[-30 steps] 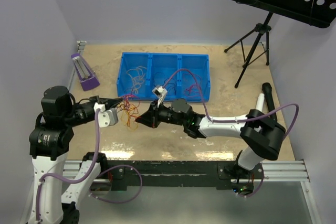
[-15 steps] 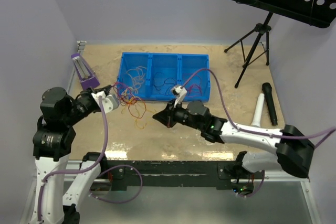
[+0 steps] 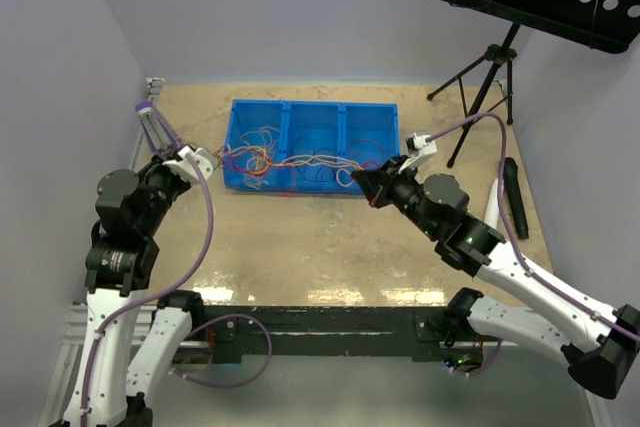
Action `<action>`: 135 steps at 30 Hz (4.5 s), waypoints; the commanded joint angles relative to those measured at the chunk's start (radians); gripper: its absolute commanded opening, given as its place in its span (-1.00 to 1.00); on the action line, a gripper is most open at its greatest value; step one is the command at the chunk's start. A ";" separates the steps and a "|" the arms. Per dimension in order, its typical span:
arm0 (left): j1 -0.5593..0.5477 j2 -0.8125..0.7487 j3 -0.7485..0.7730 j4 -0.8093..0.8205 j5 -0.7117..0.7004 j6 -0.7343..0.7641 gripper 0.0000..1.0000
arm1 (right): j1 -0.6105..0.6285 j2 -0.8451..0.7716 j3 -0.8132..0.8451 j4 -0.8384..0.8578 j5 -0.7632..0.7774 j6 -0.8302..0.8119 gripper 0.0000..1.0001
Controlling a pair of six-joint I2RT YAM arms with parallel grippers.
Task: Untangle the cables
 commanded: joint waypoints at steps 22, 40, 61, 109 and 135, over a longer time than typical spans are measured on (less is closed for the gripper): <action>0.006 -0.312 -0.647 -0.209 -0.232 0.467 -1.00 | -0.084 -0.029 0.521 -0.253 0.599 -0.148 -1.00; 0.006 -0.323 -0.385 -0.344 0.170 0.450 -1.00 | -0.086 0.147 0.638 -0.132 0.253 -0.142 -1.00; 0.006 -0.309 -0.152 -0.486 0.348 0.430 -1.00 | -0.003 0.765 0.811 0.094 -0.019 -0.129 -1.00; 0.006 -0.151 -0.010 0.069 0.561 0.034 -1.00 | -0.075 0.826 0.830 -0.045 0.214 -0.036 0.36; -0.289 0.887 0.172 0.876 0.389 -0.122 -1.00 | -0.092 0.276 0.340 0.011 0.358 0.047 0.30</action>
